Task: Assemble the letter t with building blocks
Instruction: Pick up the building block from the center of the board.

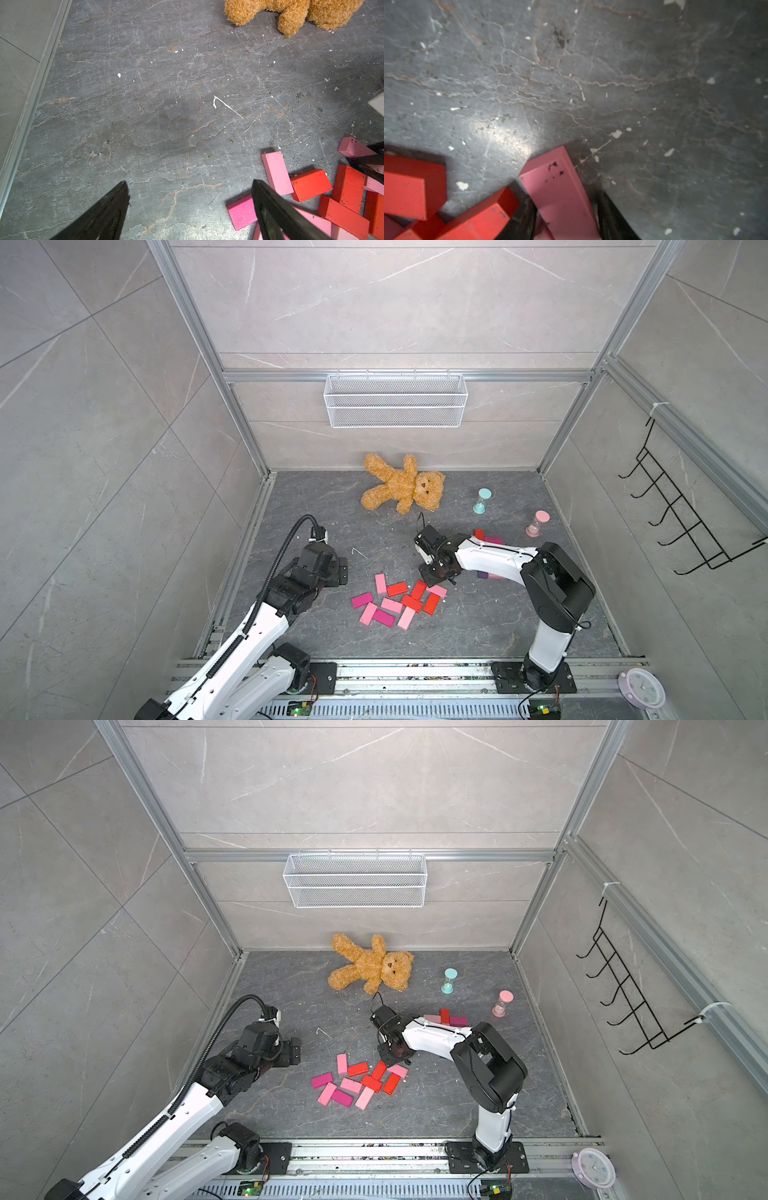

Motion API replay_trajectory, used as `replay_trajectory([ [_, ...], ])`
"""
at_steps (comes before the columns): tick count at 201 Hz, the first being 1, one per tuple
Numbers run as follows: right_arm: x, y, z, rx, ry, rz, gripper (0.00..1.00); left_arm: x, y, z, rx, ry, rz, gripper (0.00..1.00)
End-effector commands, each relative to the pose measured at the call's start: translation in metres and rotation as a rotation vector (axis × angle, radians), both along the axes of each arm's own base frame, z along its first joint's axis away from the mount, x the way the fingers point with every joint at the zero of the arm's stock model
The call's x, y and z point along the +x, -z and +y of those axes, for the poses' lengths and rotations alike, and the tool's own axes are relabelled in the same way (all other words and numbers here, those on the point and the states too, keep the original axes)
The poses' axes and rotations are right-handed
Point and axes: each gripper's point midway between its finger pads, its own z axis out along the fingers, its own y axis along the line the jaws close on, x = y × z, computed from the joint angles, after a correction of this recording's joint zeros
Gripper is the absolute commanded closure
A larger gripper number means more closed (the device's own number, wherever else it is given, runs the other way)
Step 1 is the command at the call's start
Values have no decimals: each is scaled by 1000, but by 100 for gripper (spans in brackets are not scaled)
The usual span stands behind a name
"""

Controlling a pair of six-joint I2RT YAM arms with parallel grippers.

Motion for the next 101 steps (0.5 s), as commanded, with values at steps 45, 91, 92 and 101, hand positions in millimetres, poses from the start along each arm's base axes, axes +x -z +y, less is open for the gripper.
replay_trajectory([
  [45,9,3,-4,-30,102,-6,67,1,-5,1,6,-4,-17,5],
  [91,39,-13,1,-8,234,-86,86,1,-5,1,4,-4,-15,5],
  [92,40,-14,2,-8,236,-87,86,1,-5,1,4,-4,-15,5],
  [101,47,-17,2,-13,262,-103,91,1,-5,1,3,-4,-15,5],
])
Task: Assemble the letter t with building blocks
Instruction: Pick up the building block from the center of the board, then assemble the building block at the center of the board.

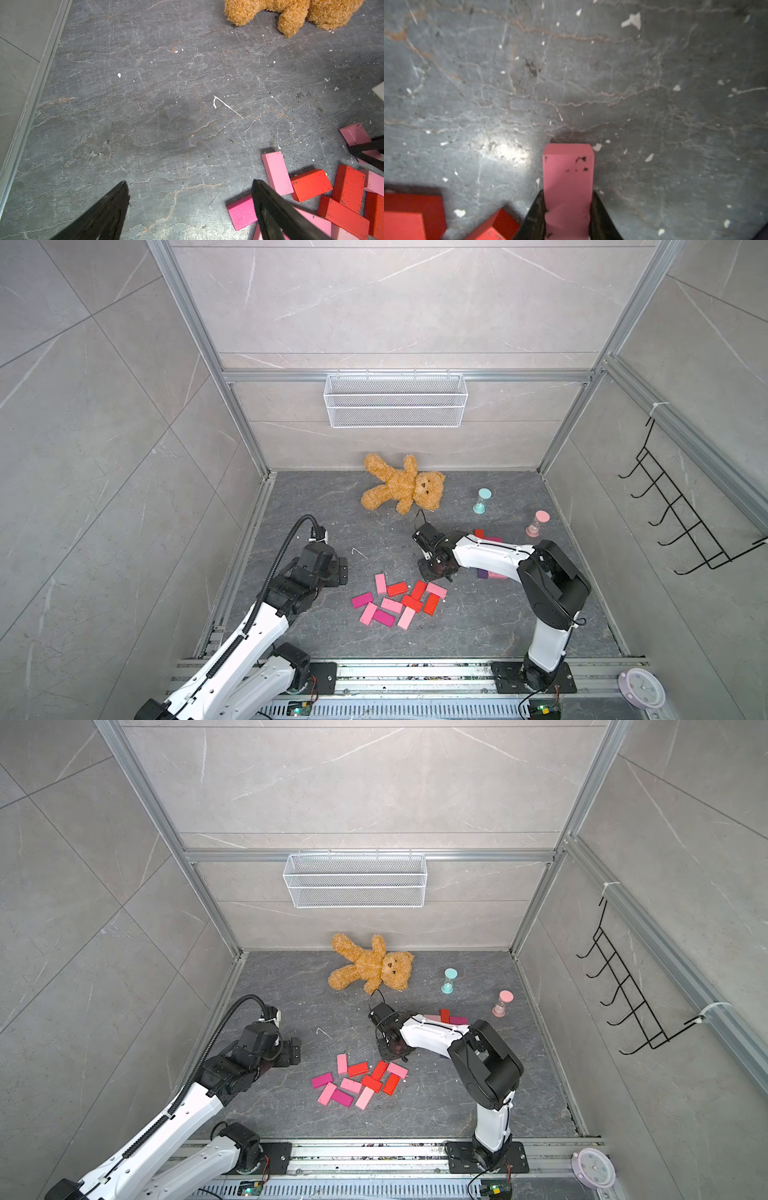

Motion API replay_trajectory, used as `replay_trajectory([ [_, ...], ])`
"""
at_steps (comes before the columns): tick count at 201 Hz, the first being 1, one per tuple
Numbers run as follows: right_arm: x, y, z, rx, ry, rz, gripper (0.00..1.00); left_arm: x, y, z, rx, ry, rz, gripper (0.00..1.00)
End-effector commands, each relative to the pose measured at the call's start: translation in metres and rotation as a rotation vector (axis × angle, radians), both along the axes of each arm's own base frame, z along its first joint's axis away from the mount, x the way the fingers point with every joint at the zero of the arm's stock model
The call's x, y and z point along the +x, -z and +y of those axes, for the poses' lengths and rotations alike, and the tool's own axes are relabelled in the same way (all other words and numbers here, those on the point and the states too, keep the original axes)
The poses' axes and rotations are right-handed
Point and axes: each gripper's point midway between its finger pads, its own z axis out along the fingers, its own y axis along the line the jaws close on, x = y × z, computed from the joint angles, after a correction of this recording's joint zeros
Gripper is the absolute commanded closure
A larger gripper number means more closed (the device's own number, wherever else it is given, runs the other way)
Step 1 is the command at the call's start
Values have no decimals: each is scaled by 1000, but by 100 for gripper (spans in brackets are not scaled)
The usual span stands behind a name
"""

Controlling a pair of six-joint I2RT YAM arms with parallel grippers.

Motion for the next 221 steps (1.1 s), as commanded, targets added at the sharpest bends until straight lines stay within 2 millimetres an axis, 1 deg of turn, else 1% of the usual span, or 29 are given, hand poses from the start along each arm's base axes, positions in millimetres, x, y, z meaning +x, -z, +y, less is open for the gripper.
replay_trajectory([
  [1,25,-12,1,-10,109,-62,91,1,-5,1,3,-5,-15,5],
  [25,46,-21,4,-7,171,-95,92,0,-6,2,3,-7,-18,5],
  [44,60,-23,9,7,201,-105,92,-1,-7,2,0,-7,-20,5],
  [62,73,-24,13,9,217,-112,91,-1,-7,2,-2,-9,-20,5],
  [103,97,-20,14,-7,263,-127,91,-2,-8,3,-7,-12,-22,5],
  [127,105,-14,13,-10,283,-119,91,-2,-7,3,-6,-13,-22,5],
  [167,111,-3,8,-20,297,-102,91,-3,-6,4,-6,-18,-19,5],
  [221,113,5,5,-21,304,-73,89,-3,-6,3,-9,-17,-18,5],
])
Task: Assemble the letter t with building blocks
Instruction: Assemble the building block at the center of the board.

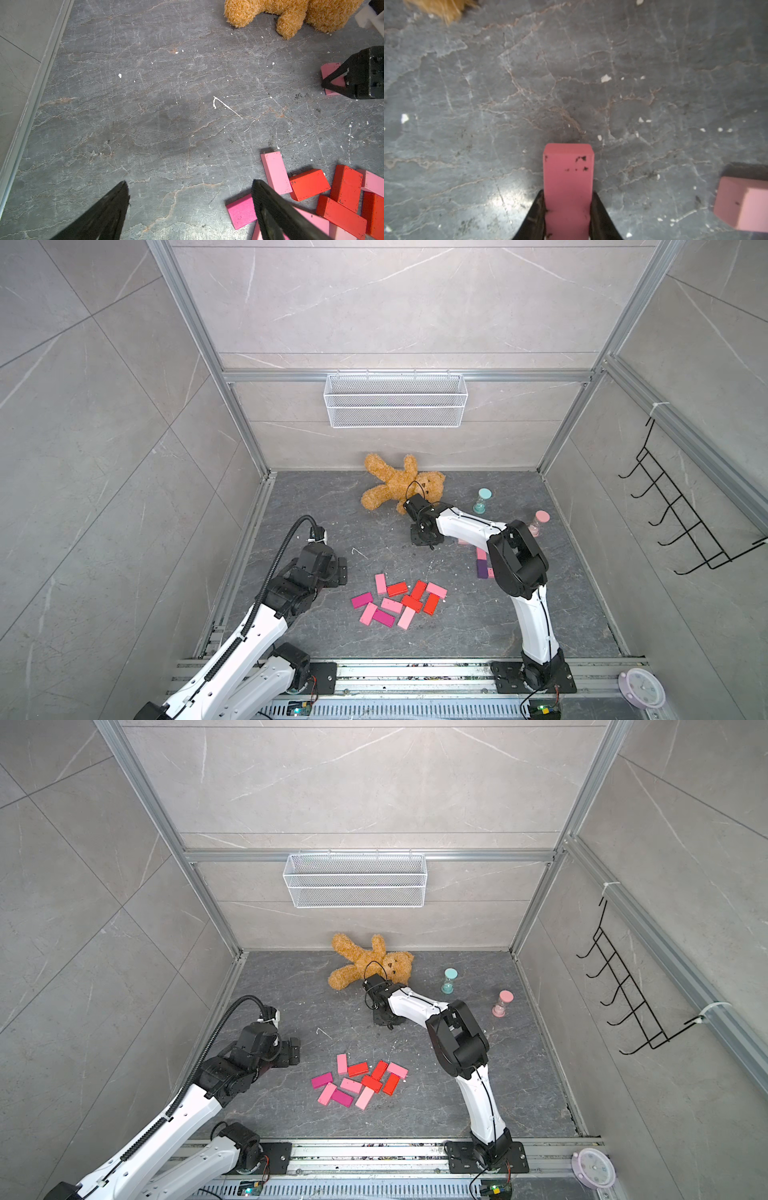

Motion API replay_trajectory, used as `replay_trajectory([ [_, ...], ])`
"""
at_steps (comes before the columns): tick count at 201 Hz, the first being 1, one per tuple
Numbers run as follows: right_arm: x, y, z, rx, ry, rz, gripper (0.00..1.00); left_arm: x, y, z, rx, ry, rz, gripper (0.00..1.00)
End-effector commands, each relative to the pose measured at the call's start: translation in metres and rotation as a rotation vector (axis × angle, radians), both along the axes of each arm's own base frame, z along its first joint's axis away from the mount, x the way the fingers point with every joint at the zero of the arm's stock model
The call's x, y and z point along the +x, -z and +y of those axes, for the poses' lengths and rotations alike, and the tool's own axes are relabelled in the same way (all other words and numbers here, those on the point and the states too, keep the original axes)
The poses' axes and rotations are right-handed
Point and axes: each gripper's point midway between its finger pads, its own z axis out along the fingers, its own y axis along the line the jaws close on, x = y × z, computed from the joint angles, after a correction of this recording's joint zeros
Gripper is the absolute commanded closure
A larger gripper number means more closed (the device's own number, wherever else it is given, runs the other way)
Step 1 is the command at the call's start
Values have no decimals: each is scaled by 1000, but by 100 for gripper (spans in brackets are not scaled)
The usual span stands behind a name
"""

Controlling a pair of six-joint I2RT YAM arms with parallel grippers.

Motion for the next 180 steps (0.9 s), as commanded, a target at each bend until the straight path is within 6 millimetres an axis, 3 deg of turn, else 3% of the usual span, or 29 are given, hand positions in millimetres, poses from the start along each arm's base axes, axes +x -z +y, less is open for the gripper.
replay_trajectory([
  [1,-1,7,-2,-10,18,30,89,-1,-3,3,-3,-14,-11,5],
  [147,-2,7,-2,2,15,63,74,-2,-3,1,-13,-13,-12,5],
  [180,-3,2,0,19,8,66,63,-2,-2,1,-8,-12,-4,5],
])
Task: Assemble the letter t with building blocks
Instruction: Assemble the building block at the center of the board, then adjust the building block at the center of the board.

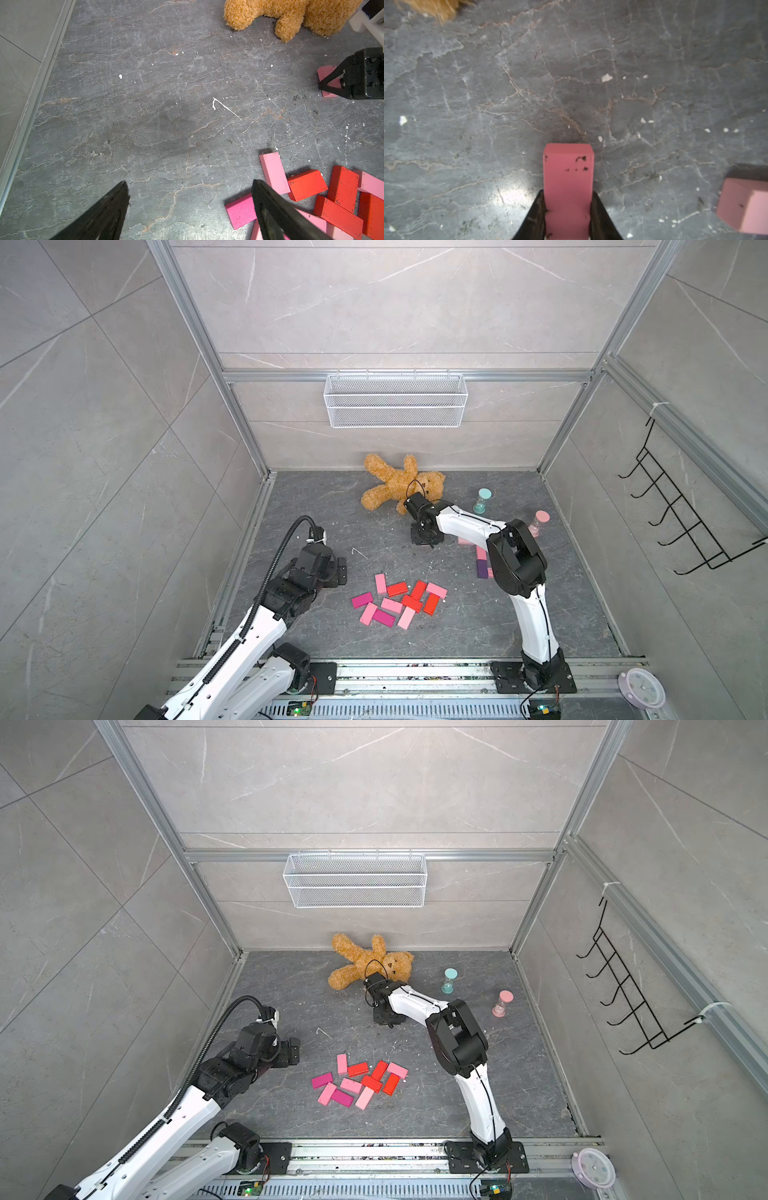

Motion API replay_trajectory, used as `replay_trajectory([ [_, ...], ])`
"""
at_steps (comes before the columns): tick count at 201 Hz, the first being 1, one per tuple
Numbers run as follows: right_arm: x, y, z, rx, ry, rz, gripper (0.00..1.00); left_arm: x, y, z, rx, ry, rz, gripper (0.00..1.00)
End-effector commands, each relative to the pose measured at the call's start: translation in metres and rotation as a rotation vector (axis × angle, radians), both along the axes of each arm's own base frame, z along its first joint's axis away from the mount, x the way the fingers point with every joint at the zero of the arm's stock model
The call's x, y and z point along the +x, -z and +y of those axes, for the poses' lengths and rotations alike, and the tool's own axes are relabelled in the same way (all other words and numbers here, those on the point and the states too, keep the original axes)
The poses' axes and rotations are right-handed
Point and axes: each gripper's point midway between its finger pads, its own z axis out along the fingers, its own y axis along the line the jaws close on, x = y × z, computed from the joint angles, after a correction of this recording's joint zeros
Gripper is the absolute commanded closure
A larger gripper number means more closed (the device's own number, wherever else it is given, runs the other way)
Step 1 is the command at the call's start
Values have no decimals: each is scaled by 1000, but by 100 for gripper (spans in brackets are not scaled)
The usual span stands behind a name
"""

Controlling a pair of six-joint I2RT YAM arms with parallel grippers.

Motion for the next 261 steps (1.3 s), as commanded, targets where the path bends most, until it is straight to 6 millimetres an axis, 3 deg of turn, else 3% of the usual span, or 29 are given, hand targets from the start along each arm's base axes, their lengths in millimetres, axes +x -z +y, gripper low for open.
replay_trajectory([
  [1,-2,0,-1,4,7,30,62,-1,0,1,0,-9,4,5],
  [70,-1,-38,11,66,-33,13,39,-1,0,1,1,-8,6,5],
  [124,-8,-84,15,113,-124,-24,33,-1,1,1,0,-10,8,5],
  [174,-33,-124,15,174,-305,-140,34,0,0,3,12,-21,1,5],
  [207,-65,-124,-1,113,-434,-138,35,-1,-1,6,19,-33,-3,5],
  [261,-123,-98,-19,79,-533,-53,41,-1,-3,10,26,-45,-12,5],
])
